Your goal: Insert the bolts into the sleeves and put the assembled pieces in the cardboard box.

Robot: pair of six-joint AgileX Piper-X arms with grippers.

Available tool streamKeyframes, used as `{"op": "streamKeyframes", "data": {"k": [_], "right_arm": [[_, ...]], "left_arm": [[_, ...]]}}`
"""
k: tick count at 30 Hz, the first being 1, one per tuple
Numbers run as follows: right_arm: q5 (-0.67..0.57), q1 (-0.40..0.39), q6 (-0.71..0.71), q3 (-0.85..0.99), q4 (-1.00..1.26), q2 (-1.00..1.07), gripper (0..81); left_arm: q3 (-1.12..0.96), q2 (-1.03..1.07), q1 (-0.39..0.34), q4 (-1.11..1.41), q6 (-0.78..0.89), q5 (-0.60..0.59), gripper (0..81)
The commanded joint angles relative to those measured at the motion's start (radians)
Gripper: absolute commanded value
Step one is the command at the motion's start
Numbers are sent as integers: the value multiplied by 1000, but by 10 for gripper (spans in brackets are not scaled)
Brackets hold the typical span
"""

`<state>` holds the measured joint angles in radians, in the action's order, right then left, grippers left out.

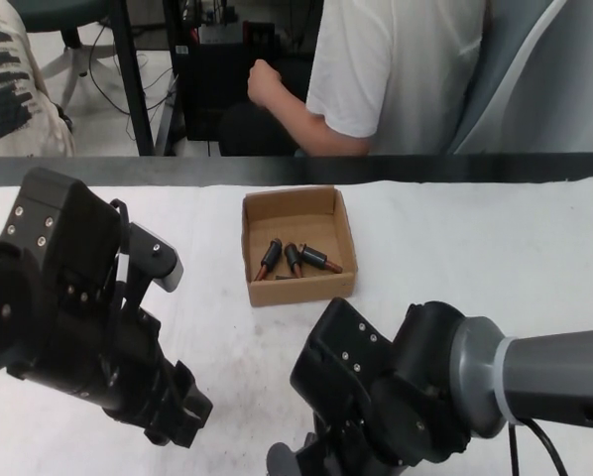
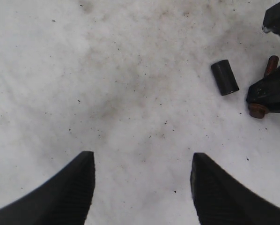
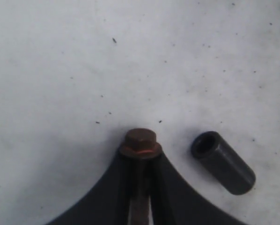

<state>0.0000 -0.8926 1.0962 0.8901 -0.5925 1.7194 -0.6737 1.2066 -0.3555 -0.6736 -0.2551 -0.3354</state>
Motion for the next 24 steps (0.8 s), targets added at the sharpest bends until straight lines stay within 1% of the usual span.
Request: {"op": "streamKeyframes", "data": {"k": [1,3,5,7,9,11,14,16,18,21,24], "right_arm": [[63,6,3,-23,20,39,9],[77,6,-12,-19,20,39,9],[80,6,-48,-2,15,28,9],[71,9,-94,29,11,-1,9],[35,15,-139,71,13,-42,9],[-56,36,-242,128,22,-96,9],[-281,95,-511,204,75,-174,9],[-430,145,-702,232,162,-230,9],[-531,182,-825,235,281,-285,9],[-592,228,-931,235,405,-375,9],[-645,266,-1001,235,451,-447,9]], "left_arm": [[-1,-9,2,4,1,-2,563],[-1,-9,2,4,1,-2,555],[-1,-9,2,4,1,-2,516],[-1,-9,2,4,1,-2,479],[-1,-9,2,4,1,-5,474],[-1,-9,2,4,1,-28,474],[-4,-9,2,1,38,-82,474],[-4,-9,2,-4,55,-102,474],[-4,-9,2,-11,62,-102,474],[-6,-9,-4,-15,79,-114,474],[-17,-9,-31,-13,92,-140,474]]}}
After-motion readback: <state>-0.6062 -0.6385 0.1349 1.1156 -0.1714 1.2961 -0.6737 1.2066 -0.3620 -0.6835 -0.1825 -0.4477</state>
